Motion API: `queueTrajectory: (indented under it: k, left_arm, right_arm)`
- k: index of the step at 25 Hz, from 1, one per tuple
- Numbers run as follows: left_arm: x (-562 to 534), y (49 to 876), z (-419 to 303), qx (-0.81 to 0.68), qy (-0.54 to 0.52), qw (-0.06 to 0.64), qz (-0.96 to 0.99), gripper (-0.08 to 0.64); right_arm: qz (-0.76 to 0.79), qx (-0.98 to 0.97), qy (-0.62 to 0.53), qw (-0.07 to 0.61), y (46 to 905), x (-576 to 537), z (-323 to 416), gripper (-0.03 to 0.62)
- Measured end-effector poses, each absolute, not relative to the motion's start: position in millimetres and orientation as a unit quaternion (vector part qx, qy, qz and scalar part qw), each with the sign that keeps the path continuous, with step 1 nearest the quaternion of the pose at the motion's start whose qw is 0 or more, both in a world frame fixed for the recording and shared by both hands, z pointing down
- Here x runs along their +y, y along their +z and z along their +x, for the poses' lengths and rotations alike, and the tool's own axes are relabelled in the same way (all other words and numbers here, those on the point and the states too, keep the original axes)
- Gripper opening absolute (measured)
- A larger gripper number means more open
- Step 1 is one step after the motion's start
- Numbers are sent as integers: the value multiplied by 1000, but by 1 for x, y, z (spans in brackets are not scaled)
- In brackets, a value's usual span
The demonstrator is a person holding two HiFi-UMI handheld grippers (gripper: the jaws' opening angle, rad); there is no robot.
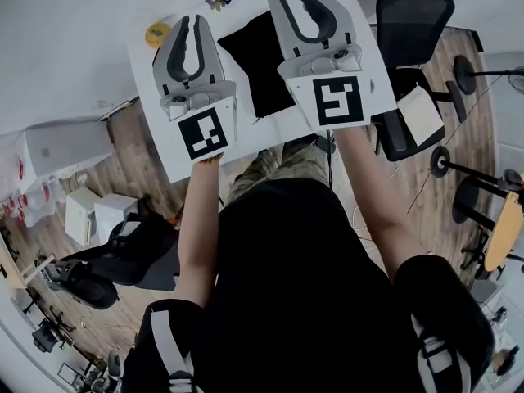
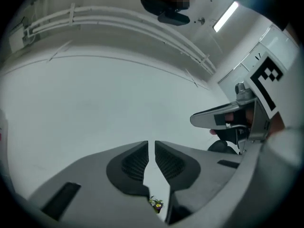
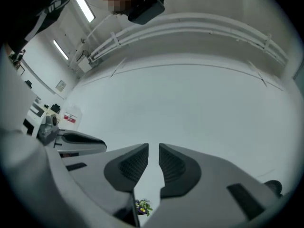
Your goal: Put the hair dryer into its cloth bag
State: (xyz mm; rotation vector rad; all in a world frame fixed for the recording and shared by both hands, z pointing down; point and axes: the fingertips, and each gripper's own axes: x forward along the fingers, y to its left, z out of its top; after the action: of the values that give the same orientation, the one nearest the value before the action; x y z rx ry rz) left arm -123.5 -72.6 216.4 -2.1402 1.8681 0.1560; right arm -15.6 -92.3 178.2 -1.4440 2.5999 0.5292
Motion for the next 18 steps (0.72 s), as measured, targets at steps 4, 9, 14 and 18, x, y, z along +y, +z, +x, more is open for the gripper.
queueTrajectory:
  k: [4, 9, 14, 18]
  left_arm:
    - [-62, 230, -121, 656, 48, 132, -742, 52]
    - [-52, 250, -121, 651, 43, 114, -749, 34]
    - [-40, 274, -127, 649, 33, 101, -753, 25]
    - [-33, 295, -128, 649, 24, 89, -755, 25]
  right_arm:
    - [-498, 850, 155, 68, 197, -78, -28, 61]
    - [-494, 859, 117, 65, 241, -50, -49, 57]
    - [-479, 872, 96, 35, 273, -38, -61, 52]
    - [-472, 878, 80, 30, 288, -33, -64, 51]
